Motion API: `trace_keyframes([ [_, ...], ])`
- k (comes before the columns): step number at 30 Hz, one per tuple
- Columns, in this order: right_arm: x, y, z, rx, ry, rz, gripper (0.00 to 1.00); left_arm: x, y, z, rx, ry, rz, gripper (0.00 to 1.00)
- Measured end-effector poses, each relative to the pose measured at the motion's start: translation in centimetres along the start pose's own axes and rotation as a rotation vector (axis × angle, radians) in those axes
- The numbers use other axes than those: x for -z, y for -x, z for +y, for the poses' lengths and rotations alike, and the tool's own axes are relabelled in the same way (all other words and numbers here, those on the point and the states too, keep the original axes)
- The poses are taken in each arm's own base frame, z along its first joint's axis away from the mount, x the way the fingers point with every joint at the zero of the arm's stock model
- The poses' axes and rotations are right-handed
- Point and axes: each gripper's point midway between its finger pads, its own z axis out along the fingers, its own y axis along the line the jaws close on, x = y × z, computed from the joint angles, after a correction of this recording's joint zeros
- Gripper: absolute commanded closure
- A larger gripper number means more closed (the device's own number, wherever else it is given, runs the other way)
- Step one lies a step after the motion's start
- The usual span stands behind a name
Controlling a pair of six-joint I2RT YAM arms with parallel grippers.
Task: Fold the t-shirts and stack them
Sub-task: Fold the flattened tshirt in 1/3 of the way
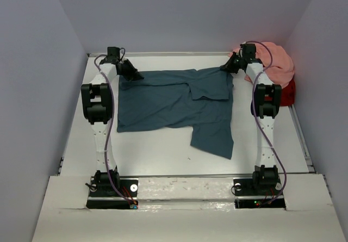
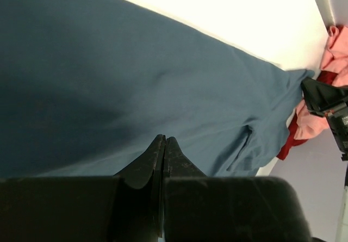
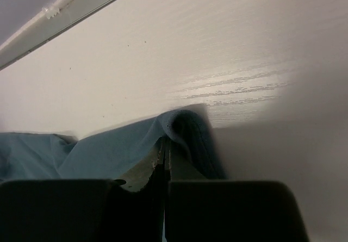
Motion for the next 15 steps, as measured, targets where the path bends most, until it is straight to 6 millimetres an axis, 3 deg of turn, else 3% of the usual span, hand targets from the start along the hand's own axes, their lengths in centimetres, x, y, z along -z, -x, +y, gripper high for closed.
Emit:
trace_keyframes([
  [6, -0.3, 0.5, -0.1, 0.004, 0.005, -0.013, 1.0, 1.6, 1.0, 1.8, 0.022, 0.068, -0.027, 0.92],
  [15, -0.3, 1.2, -0.5, 0.002, 0.005, -0.028, 1.0, 5.9, 3.0, 1.4, 0.0, 0.091, -0.101, 0.92],
])
